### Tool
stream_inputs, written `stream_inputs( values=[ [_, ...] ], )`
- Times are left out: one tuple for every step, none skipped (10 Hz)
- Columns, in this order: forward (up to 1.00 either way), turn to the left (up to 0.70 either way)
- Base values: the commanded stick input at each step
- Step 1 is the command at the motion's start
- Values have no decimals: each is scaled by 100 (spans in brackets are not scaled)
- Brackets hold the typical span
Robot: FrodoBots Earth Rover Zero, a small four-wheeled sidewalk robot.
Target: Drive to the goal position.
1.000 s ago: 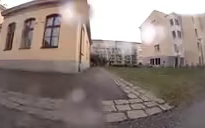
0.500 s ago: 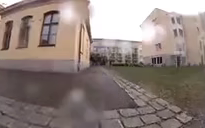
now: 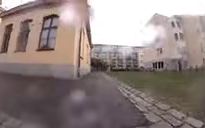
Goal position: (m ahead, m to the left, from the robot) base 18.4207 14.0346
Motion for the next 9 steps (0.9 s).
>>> stream_inputs(
  values=[
    [85, 0],
    [85, 0],
    [85, 0],
    [85, 0],
    [85, 0],
    [85, 0],
    [85, 0],
    [85, 0],
    [85, 0]
  ],
)
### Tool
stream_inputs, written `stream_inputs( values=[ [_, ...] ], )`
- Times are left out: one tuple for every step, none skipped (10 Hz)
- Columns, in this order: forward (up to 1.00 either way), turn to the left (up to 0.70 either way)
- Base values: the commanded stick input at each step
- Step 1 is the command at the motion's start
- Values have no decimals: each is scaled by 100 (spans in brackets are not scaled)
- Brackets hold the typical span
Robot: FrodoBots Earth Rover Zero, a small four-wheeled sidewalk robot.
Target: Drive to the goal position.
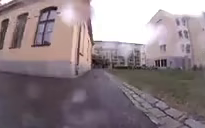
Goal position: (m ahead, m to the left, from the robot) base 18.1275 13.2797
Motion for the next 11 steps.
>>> stream_inputs(
  values=[
    [85, 0],
    [85, 0],
    [85, 0],
    [85, 0],
    [85, 0],
    [85, 0],
    [85, 0],
    [85, 0],
    [85, 0],
    [85, 0],
    [85, 0]
  ],
)
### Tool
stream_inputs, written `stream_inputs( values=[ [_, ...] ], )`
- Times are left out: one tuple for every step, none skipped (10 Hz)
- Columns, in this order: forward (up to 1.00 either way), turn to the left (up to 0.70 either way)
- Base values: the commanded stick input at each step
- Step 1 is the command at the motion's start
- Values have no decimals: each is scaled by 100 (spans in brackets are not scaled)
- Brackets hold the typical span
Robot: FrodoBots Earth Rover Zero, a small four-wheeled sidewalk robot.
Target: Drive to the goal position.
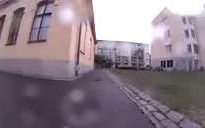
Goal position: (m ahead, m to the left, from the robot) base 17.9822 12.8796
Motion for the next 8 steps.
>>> stream_inputs(
  values=[
    [85, 0],
    [85, 0],
    [85, 0],
    [85, 0],
    [85, 0],
    [85, 0],
    [85, 0],
    [85, 0]
  ],
)
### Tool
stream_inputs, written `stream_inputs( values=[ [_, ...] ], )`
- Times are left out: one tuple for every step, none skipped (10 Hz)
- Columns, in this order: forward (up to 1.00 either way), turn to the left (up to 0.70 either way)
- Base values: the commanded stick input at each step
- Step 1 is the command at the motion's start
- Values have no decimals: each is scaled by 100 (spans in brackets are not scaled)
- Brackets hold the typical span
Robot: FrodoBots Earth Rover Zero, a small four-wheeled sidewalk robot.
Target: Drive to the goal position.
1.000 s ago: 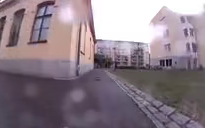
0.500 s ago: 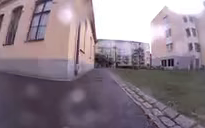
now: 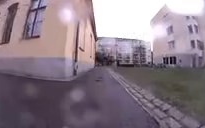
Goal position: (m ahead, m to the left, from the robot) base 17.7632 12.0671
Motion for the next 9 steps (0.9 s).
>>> stream_inputs(
  values=[
    [85, 0],
    [85, 0],
    [85, 0],
    [85, 0],
    [85, 0],
    [85, 0],
    [85, 0],
    [85, 0],
    [85, 0]
  ],
)
